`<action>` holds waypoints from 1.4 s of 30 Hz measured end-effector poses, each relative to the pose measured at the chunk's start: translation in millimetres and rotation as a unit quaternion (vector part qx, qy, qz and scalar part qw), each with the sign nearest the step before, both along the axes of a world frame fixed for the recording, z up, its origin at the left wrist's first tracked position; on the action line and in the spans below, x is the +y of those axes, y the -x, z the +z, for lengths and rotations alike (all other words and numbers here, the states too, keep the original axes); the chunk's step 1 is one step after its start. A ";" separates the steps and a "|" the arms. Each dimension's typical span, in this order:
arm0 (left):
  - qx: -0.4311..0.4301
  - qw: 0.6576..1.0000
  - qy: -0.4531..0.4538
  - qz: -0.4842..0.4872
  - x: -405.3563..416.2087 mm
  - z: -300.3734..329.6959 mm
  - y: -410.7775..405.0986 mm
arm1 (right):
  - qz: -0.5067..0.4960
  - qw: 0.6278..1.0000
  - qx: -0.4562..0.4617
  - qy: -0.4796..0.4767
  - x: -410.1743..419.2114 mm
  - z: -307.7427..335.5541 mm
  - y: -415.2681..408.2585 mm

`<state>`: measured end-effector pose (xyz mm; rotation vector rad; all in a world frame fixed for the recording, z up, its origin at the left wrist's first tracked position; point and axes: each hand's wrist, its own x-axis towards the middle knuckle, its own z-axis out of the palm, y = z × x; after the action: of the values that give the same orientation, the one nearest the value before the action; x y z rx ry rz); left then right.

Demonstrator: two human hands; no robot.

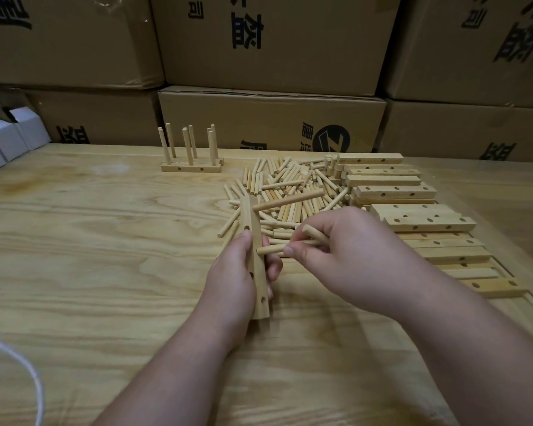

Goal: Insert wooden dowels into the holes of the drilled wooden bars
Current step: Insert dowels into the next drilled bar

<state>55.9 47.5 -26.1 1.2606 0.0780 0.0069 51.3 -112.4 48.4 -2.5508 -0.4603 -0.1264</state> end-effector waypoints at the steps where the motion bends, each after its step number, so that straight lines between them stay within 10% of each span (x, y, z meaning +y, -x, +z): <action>1: -0.001 1.000 -0.003 -0.002 -0.3 0.3 0.1 | -0.001 1.000 -0.005 0.001 0.1 0.2 0.2; 25: -0.041 0.996 -0.082 -0.020 -2.1 -1.3 4.0 | -0.043 0.993 0.096 -0.050 -1.3 5.5 -0.9; 42: 0.004 0.989 0.146 -0.035 3.8 8.2 0.3 | -0.032 0.997 -0.037 -0.059 3.8 5.0 4.2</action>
<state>55.6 51.2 -17.8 0.9699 0.0398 -0.0677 47.1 -108.6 53.4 -2.4525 -0.3866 -0.2636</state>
